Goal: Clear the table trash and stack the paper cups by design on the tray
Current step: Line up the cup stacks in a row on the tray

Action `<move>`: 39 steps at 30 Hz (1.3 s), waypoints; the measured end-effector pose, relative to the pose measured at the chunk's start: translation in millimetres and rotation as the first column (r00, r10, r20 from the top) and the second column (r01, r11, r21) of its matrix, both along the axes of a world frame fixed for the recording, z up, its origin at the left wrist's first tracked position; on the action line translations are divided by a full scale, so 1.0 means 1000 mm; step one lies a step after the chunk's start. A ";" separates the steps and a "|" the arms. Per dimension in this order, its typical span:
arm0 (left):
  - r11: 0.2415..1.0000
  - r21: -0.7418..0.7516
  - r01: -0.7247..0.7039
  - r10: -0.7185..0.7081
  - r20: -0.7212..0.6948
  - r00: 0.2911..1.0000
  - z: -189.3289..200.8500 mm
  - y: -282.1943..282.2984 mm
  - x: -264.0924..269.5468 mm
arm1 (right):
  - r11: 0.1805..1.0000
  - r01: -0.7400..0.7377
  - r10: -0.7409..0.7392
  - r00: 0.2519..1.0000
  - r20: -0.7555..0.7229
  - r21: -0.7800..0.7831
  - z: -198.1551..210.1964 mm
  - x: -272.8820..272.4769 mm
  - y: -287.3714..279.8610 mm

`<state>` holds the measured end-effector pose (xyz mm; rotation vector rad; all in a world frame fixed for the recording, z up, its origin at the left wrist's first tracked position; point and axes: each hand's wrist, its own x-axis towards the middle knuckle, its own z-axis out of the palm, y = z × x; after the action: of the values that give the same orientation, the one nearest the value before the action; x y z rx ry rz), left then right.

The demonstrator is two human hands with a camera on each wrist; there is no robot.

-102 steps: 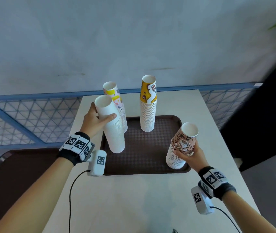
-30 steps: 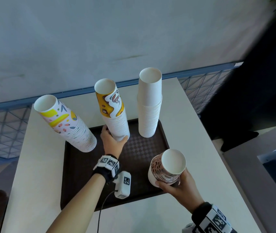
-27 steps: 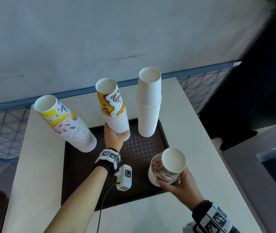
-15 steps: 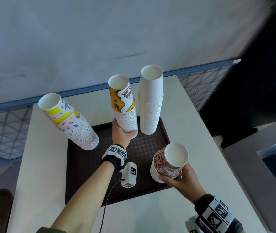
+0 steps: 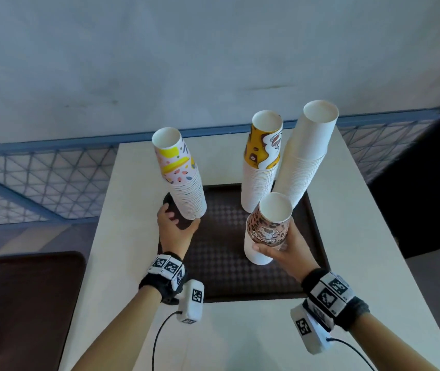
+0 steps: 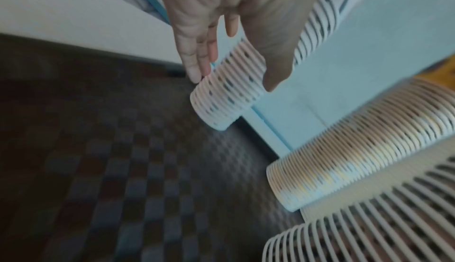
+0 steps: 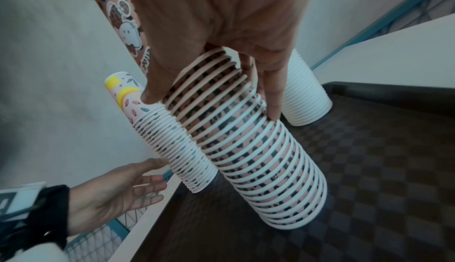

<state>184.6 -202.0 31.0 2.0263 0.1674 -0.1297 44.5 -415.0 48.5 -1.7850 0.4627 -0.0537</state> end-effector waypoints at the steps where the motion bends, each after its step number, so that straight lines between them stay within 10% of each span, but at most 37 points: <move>1: 1.000 -0.020 0.008 -0.008 0.000 1.000 0.005 0.004 0.008 | 1.000 -0.006 0.006 1.000 0.004 0.015 0.000 0.006 0.005; 22: 0.845 0.021 0.534 -0.533 -0.019 0.846 0.028 -0.049 0.058 | 0.999 -0.028 0.028 0.999 -0.015 -0.025 0.006 0.020 0.039; 32: 0.766 -0.060 0.640 -0.641 -0.140 0.755 0.003 0.020 -0.035 | 0.994 -0.108 0.108 0.994 -0.018 0.000 0.005 0.039 0.073; 39: 0.938 -0.148 0.314 -0.318 -0.005 0.948 -0.003 0.026 -0.040 | 0.958 -0.278 0.274 0.960 -0.060 -0.070 0.011 0.060 0.119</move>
<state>145.0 -175.8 27.5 1.8927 -0.1494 -0.3640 104.6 -296.2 59.7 -1.9160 0.2456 0.1707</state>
